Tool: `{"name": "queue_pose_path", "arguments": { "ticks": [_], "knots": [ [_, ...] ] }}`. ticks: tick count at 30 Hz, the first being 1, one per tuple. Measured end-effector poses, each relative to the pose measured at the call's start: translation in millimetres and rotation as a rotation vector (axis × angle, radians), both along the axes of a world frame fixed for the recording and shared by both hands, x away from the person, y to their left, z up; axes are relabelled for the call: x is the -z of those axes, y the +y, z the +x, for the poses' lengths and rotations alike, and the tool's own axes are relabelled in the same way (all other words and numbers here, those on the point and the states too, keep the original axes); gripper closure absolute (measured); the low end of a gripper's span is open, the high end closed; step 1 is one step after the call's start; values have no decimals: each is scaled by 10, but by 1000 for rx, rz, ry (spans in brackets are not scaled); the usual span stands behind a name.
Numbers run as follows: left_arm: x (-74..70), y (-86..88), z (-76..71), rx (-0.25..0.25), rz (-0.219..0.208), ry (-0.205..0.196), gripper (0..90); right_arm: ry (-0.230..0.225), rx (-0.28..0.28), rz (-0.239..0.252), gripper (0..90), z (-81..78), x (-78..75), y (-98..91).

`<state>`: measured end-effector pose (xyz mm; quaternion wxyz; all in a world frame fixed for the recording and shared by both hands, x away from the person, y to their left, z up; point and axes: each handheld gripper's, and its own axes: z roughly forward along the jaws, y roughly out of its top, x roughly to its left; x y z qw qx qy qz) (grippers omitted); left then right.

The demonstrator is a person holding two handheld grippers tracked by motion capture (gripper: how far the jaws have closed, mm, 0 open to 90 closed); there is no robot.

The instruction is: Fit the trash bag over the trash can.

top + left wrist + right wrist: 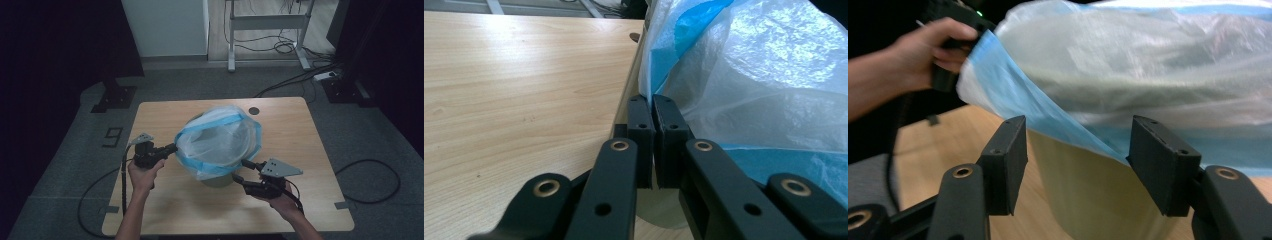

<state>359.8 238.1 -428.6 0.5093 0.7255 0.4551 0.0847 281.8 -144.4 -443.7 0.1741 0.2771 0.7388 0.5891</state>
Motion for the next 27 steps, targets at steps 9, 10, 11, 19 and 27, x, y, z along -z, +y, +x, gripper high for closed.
{"name": "queue_pose_path", "arguments": {
  "ticks": [9,10,11,19,27],
  "knots": [
    [26,-11,12,8,1,4,869,-2,118,14,416,36,95,7],
    [27,-15,12,10,1,4,869,-5,121,6,421,36,106,25],
    [28,-21,12,13,1,4,869,-9,129,-1,426,33,112,39],
    [39,-39,16,21,3,4,869,-80,172,-51,519,-20,114,158],
    [54,-66,21,27,2,5,869,-66,198,-66,799,-9,130,155]
  ]
}}
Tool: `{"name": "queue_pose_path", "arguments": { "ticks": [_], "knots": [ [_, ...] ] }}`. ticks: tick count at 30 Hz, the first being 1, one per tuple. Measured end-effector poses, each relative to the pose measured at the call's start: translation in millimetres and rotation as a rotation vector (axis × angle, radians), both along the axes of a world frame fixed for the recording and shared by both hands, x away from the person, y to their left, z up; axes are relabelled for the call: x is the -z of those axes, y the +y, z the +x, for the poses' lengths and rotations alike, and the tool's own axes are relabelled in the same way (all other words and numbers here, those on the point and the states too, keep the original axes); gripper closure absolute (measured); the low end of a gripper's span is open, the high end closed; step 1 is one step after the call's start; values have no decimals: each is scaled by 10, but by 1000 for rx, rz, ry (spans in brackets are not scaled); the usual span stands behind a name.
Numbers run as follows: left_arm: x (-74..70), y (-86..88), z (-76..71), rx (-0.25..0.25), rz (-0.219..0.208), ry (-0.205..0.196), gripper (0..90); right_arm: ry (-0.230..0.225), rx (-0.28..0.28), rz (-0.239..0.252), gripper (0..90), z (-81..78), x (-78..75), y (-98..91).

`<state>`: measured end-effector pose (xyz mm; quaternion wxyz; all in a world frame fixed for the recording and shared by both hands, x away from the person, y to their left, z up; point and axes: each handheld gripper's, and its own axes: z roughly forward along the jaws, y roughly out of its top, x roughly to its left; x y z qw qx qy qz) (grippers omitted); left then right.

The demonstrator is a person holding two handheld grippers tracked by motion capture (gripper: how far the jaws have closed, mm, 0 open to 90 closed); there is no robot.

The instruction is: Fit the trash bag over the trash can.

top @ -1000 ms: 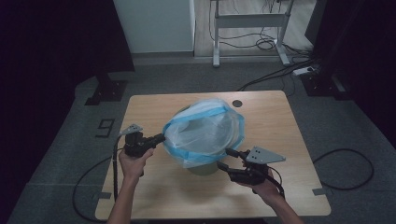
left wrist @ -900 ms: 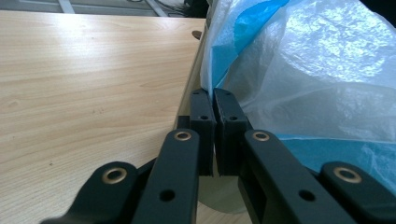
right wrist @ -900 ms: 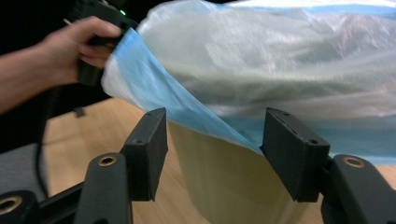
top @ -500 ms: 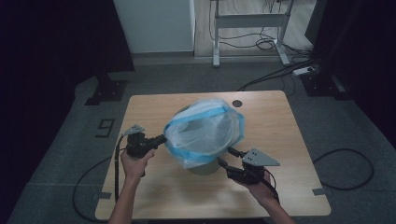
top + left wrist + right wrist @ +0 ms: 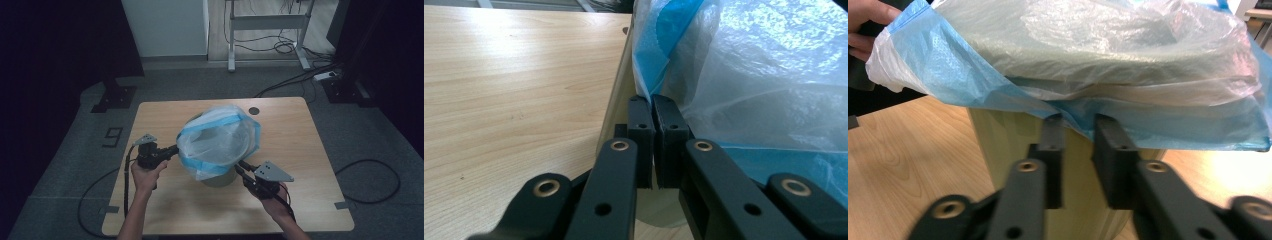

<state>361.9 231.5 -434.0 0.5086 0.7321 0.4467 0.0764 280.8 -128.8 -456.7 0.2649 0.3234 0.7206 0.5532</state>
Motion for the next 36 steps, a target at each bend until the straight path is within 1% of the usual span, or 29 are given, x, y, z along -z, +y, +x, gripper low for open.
{"name": "queue_pose_path", "arguments": {
  "ticks": [2,3,9,11,15,18,19,20,22,23,25,28,30,32,34,36],
  "knots": [
    [1,-4,0,1,-1,1,869,3,0,7,872,6,6,-5],
    [1,-4,0,2,-1,1,869,5,1,12,891,14,7,-13],
    [5,12,-1,-4,-2,-1,869,27,-11,37,893,38,47,-59],
    [11,22,0,-7,-4,-1,870,29,-15,34,893,34,71,-72],
    [26,25,-5,-7,-3,1,870,50,-25,38,893,43,151,-100],
    [27,32,-9,-8,-4,0,870,37,-20,44,891,20,168,-129],
    [25,35,-9,-8,-5,0,870,29,-18,45,853,8,162,-137],
    [23,39,-9,-8,-4,1,870,22,-17,45,796,-7,152,-149],
    [17,42,-8,-9,-5,1,870,8,3,52,664,-35,134,-182],
    [14,41,-8,-9,-5,0,870,8,16,57,609,-43,126,-207],
    [10,35,-9,-9,-7,-1,870,-17,54,31,547,-57,121,-233],
    [11,19,-6,-7,-6,-2,869,-43,68,14,484,-72,110,-257],
    [11,9,-4,-6,-5,0,869,-63,65,-1,463,-79,97,-239],
    [10,2,-1,-4,-4,-1,869,-81,64,-22,438,-90,77,-191],
    [11,-5,1,-4,-6,-1,869,-100,59,-39,433,-97,58,-132],
    [11,-6,2,-3,-6,0,869,-107,65,-53,429,-92,47,-73]
  ]
}}
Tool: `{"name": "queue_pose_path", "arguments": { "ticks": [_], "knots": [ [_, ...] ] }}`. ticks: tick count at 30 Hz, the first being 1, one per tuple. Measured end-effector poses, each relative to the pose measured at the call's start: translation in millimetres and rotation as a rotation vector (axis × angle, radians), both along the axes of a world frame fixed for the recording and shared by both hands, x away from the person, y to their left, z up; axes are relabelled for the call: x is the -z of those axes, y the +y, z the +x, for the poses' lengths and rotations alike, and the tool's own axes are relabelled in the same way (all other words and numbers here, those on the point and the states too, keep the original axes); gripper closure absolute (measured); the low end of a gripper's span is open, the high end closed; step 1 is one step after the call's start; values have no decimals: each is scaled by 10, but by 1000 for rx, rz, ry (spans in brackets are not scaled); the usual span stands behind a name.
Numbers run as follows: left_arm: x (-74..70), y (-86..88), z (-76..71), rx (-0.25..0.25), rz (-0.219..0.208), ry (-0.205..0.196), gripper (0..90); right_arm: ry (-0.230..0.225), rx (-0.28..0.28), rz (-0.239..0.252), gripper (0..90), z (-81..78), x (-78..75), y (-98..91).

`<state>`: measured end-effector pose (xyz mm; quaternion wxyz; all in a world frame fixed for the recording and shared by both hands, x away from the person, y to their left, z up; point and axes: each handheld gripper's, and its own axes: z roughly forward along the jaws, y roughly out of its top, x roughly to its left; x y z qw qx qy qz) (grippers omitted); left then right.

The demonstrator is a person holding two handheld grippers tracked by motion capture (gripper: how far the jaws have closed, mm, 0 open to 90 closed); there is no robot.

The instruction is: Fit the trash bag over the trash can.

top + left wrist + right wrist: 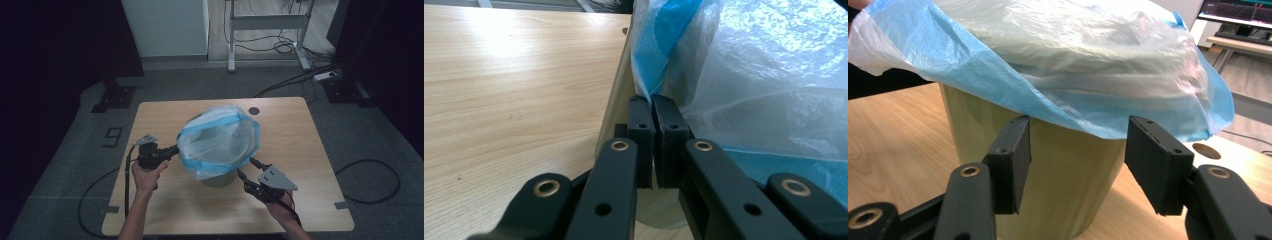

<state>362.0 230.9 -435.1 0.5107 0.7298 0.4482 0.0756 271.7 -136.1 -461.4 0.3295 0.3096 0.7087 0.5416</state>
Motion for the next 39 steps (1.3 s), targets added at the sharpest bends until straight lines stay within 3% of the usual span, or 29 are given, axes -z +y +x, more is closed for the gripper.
{"name": "queue_pose_path", "arguments": {
  "ticks": [3,9,19,24,30,37,39],
  "knots": [
    [1,6,-2,0,-1,-1,869,-12,44,-23,448,18,4,69],
    [7,18,-4,-1,-8,-1,868,-56,94,-21,566,9,-8,111],
    [26,12,-5,0,-12,1,867,-59,52,0,825,19,-39,73],
    [32,6,-2,1,-9,1,867,-55,31,16,891,19,-33,46],
    [45,25,-17,-1,-5,5,873,-28,11,23,893,27,30,11],
    [50,22,-14,7,3,19,898,45,-51,2,894,42,255,21],
    [62,7,-12,12,29,28,900,71,-72,-9,894,68,323,34]
  ]
}}
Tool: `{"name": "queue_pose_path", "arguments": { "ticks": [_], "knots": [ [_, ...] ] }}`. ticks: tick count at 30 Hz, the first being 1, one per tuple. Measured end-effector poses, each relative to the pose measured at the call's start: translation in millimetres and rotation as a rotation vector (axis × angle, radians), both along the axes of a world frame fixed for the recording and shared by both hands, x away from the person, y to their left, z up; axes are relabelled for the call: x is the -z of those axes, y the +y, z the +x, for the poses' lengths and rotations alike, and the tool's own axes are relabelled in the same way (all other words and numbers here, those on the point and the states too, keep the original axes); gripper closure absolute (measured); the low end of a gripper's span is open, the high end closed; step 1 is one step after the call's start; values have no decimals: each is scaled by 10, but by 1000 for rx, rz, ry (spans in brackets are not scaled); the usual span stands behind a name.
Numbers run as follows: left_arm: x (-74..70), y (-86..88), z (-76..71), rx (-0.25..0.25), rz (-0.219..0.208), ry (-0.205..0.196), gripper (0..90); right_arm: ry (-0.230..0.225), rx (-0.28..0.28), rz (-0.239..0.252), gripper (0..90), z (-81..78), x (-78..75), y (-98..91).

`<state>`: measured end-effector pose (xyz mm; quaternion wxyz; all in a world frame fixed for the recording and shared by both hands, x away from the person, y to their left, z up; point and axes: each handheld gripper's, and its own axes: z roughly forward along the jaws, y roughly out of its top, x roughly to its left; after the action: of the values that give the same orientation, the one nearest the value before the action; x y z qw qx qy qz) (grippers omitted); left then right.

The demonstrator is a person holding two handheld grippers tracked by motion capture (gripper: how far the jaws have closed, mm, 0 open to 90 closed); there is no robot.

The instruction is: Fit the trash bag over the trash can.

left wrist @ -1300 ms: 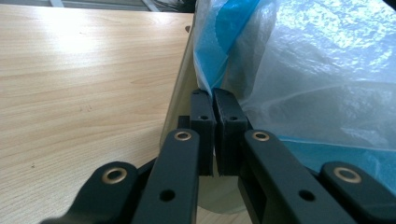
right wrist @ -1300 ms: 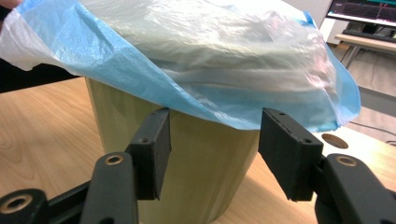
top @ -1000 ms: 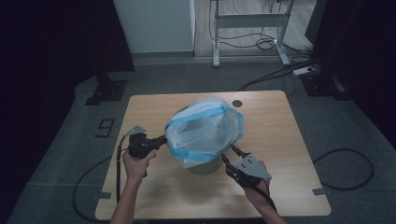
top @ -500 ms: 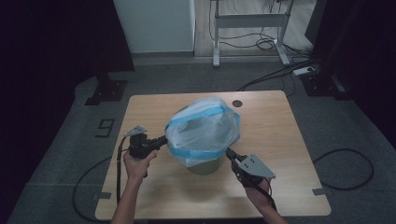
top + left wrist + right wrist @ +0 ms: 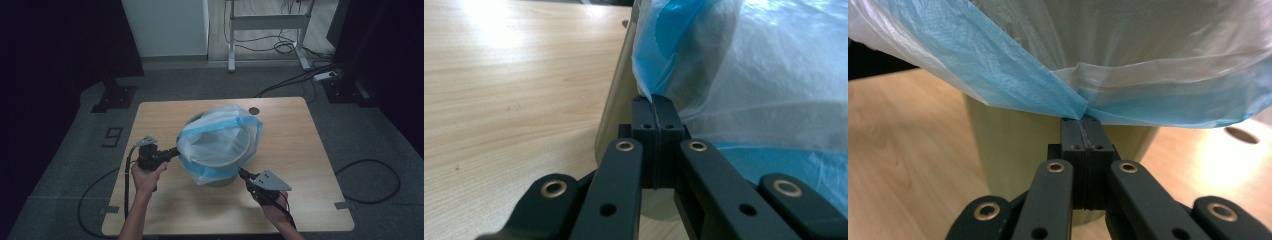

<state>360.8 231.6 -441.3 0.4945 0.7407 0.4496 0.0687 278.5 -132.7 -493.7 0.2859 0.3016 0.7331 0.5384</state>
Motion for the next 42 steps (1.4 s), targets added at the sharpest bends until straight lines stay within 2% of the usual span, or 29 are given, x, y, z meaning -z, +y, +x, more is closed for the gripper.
{"name": "queue_pose_path", "arguments": {
  "ticks": [3,6,9,12,16,20,23,25,30,32,35,38,40,42],
  "knots": [
    [20,-11,4,-7,32,12,900,36,-11,-10,894,37,83,6],
    [33,2,15,-19,34,28,900,65,-6,-4,893,93,134,-29],
    [12,34,3,-27,43,16,872,84,2,10,893,129,154,-84],
    [-75,99,-56,-43,42,-26,671,76,6,12,893,119,135,-118],
    [-284,168,-193,-26,65,-123,483,70,5,2,892,113,125,-133],
    [-475,104,-235,9,75,-199,407,70,3,5,892,114,109,-128],
    [-575,-12,-172,41,100,-229,386,69,2,3,892,114,100,-122],
    [-637,-108,-72,66,117,-241,382,70,0,4,892,109,97,-121],
    [-737,-278,224,118,140,-236,397,74,-2,10,892,105,101,-119],
    [-759,-337,317,140,162,-233,411,76,-6,12,892,108,104,-112],
    [-775,-425,430,202,193,-229,458,76,-8,20,892,118,105,-97],
    [-771,-475,467,232,214,-230,583,76,-10,25,892,130,98,-95],
    [-764,-492,493,252,211,-219,744,73,-10,28,892,134,88,-102],
    [-759,-505,508,264,222,-213,863,73,-6,33,892,131,75,-113]
  ]
}}
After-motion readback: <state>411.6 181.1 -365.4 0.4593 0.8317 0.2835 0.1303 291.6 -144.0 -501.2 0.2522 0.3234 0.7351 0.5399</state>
